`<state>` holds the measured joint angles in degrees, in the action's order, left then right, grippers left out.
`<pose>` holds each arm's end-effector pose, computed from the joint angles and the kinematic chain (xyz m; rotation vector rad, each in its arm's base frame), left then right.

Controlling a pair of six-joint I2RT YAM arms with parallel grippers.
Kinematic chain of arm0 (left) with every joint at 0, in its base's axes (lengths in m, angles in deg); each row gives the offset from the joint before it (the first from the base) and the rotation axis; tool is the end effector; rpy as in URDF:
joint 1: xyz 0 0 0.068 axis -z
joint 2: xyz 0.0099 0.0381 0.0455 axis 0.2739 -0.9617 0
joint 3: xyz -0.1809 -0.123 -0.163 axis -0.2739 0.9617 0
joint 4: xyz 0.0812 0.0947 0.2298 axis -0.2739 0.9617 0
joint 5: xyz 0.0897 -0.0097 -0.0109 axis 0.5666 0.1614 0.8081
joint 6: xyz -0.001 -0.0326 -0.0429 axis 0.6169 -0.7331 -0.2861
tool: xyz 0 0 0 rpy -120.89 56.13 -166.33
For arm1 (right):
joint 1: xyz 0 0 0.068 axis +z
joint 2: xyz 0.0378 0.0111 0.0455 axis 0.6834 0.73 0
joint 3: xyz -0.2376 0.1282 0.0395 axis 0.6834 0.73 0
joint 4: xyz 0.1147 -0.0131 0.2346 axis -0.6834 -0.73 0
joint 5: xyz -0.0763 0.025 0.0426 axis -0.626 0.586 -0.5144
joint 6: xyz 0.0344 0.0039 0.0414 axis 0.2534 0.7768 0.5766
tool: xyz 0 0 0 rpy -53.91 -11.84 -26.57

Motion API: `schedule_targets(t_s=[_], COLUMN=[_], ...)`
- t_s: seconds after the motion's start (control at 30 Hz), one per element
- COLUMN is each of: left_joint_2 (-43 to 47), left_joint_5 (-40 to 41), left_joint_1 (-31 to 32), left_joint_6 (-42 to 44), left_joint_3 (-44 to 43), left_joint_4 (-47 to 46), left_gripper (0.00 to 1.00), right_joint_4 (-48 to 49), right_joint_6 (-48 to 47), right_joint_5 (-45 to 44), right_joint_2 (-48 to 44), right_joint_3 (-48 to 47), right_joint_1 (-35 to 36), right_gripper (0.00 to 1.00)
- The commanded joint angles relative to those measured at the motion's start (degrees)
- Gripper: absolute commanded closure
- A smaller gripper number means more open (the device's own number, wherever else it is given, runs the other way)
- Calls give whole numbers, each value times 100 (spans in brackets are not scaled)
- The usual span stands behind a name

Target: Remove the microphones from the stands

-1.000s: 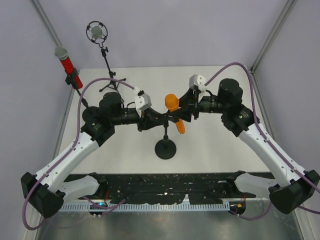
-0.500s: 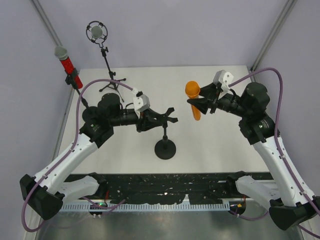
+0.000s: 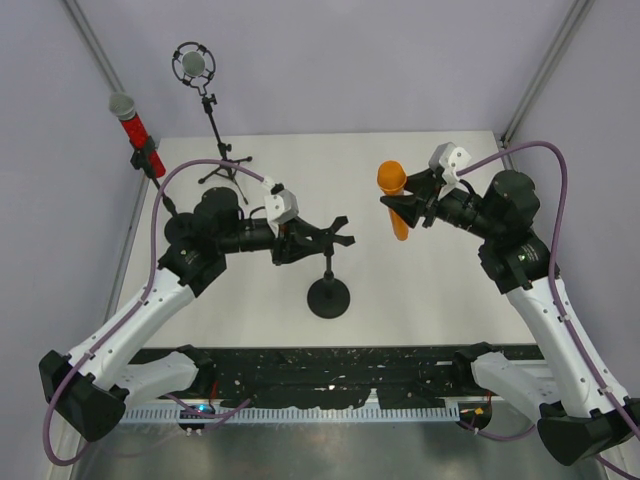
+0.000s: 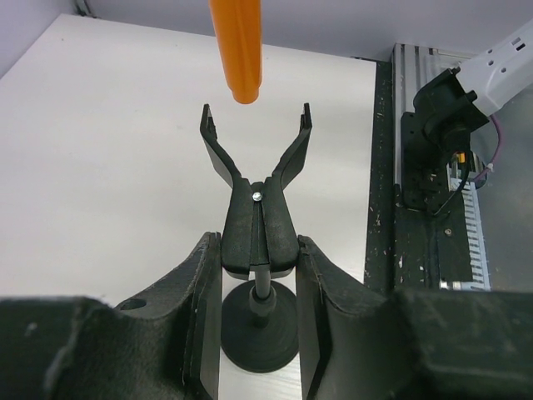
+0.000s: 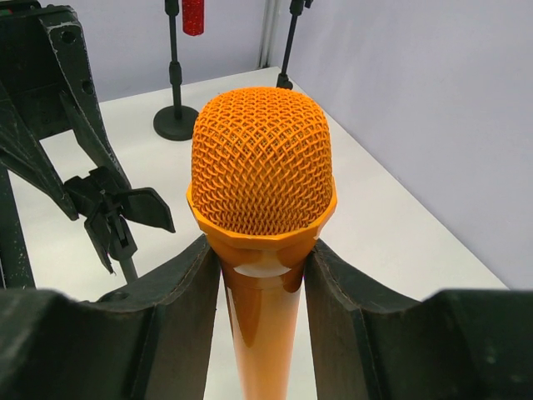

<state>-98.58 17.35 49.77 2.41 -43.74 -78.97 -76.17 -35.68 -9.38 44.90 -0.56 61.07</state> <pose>0.1816 -0.1513 0.3697 1.1161 1.4611 -1.0309 0.1788 0.0813 0.4295 -0.8913 1.3261 0.6134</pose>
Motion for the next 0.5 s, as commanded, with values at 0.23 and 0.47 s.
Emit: schedule_targets(t_s=[0.23,0.47], left_joint_2=[156,138], left_joint_5=[-211,-264], left_joint_1=[-56,-64], left_joint_6=[-102,-163], left_joint_3=[26,17], left_joint_4=[-363,-407], left_gripper=[61,51], right_joint_4=[400,444], right_joint_6=[153,180], right_joint_5=[13,39], right_joint_2=[-146,-164], right_joint_3=[46,99], right_joint_1=[-47,-73], right_gripper=[95,95])
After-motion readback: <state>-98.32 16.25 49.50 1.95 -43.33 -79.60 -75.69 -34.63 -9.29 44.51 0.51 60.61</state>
